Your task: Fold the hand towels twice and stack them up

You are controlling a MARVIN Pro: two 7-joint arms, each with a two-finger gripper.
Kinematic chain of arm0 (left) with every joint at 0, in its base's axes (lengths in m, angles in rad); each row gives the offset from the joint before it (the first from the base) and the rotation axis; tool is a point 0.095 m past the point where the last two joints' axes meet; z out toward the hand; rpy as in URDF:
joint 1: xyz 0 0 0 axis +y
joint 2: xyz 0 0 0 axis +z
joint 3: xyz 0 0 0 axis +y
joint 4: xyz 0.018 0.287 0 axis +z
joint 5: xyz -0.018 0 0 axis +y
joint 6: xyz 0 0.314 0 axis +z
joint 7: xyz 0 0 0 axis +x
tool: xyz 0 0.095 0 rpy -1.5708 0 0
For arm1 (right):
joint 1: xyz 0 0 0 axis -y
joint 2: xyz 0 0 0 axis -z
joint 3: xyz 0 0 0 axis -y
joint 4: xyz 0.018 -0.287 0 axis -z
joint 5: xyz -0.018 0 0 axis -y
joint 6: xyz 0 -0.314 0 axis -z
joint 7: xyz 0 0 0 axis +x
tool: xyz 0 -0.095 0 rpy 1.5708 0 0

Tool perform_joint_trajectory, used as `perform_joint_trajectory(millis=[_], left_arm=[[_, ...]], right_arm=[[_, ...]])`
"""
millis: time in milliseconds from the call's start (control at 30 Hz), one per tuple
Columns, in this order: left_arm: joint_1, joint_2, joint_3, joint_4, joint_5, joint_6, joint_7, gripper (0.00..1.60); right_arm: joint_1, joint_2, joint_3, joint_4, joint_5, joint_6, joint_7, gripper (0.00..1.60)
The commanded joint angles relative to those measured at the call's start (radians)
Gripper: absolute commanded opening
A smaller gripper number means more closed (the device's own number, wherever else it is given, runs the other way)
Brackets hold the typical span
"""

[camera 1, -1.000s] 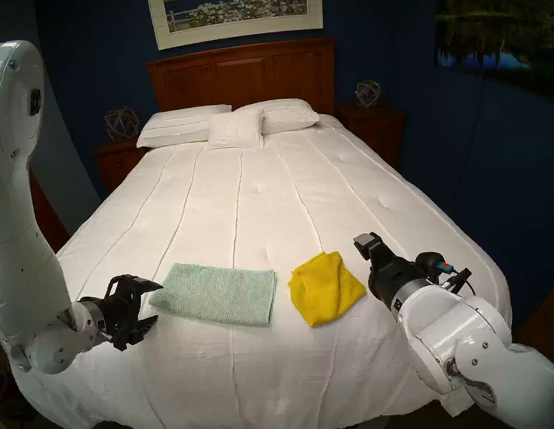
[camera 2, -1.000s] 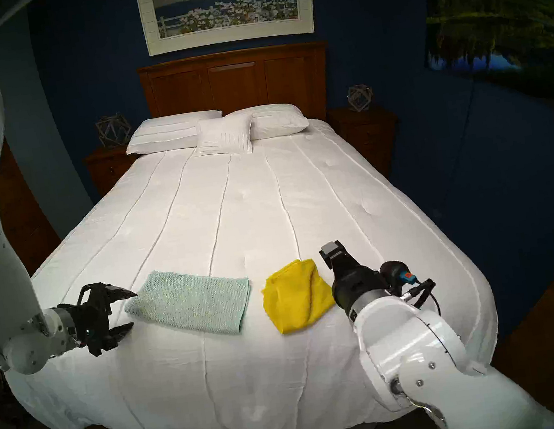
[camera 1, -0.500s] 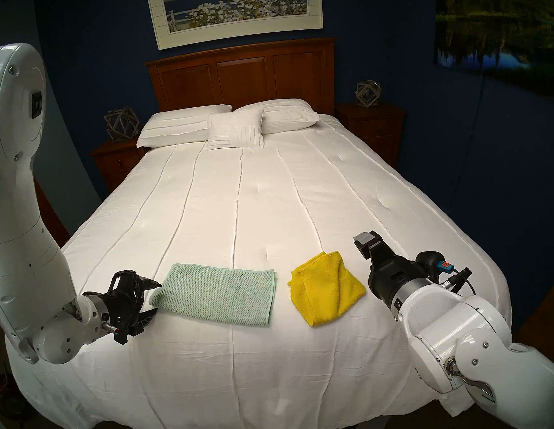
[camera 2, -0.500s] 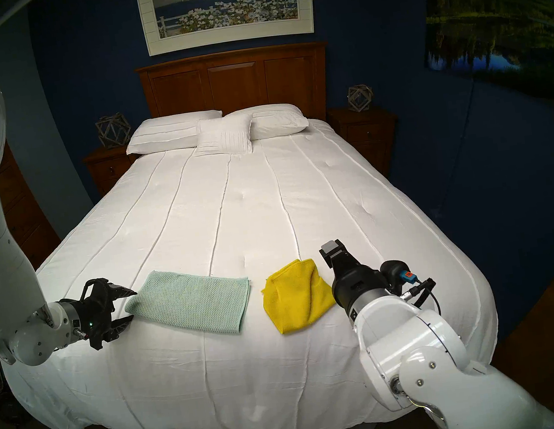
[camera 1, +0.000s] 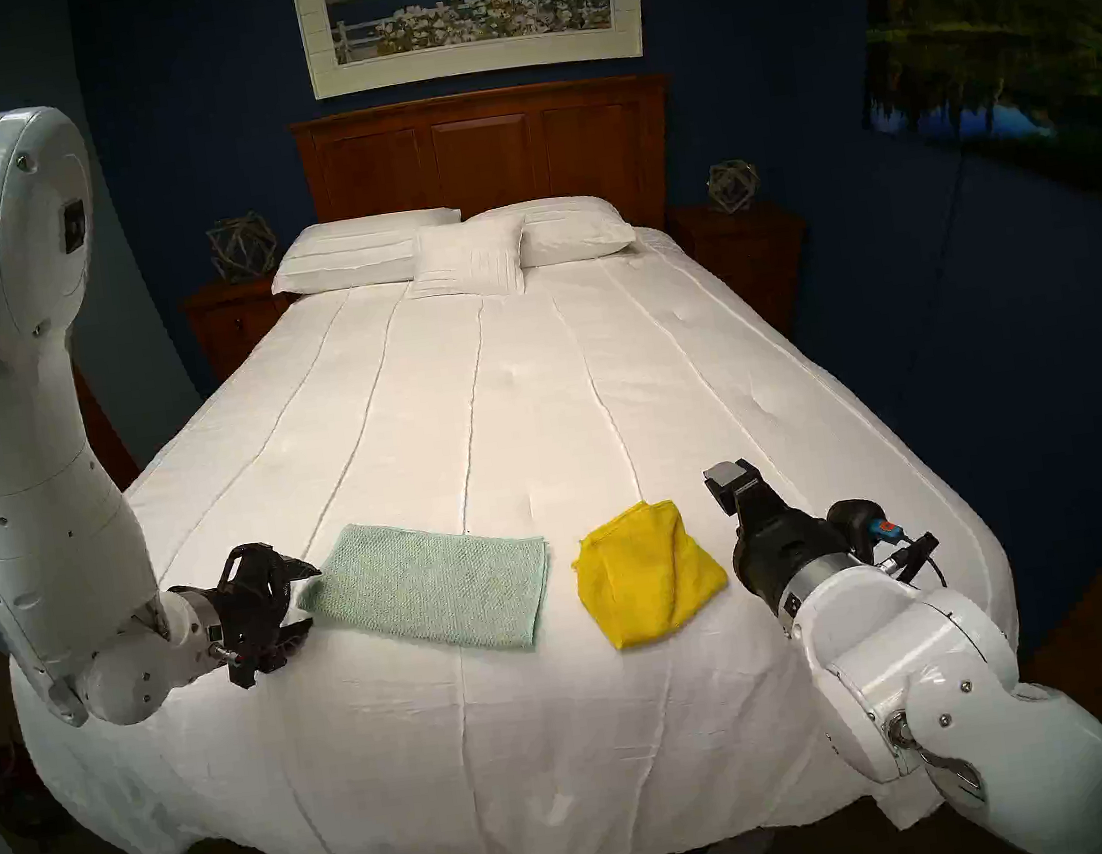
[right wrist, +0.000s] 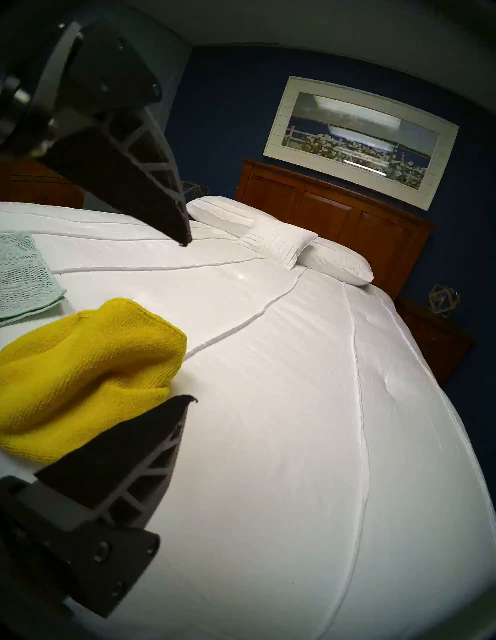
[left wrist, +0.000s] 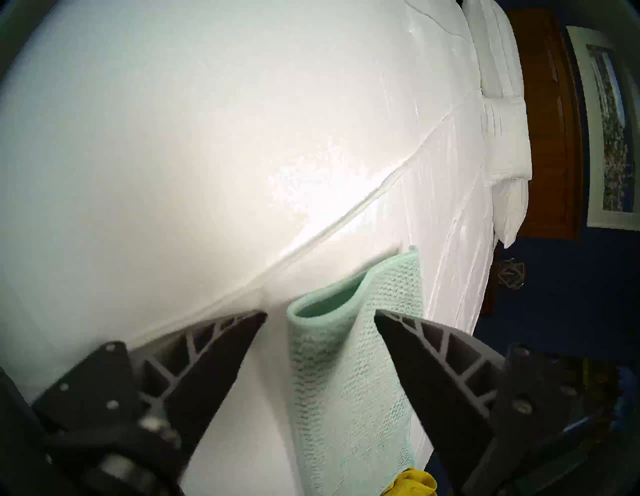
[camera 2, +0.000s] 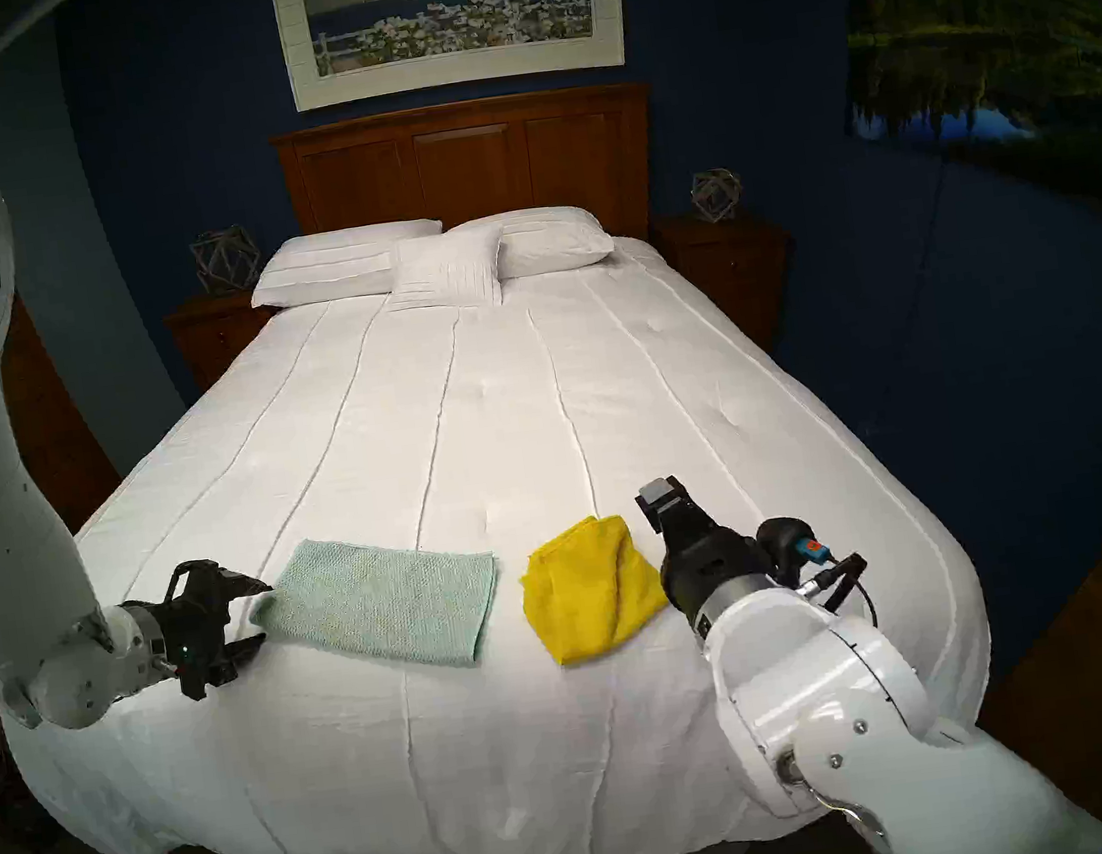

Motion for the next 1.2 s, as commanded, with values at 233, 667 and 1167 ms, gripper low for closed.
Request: perform_joint_trajectory(millis=[233, 667, 1167], left_arm=[[0.002, 0.0, -0.023, 0.036, -0.038, -0.021, 0.015, 0.99], [-0.053, -0.031, -0.024, -0.061, -0.009, -0.094, -0.05, 0.35], [-0.134, -0.109, -0.064, -0.174, 0.002, -0.227, -0.127, 0.54]], right_arm=[[0.003, -0.002, -0.002, -0.023, 0.002, 0.0, 0.009, 1.6], [0.003, -0.001, -0.002, -0.023, 0.002, 0.0, 0.008, 1.6], [0.003, -0.001, -0.002, -0.023, 0.002, -0.001, 0.008, 1.6]])
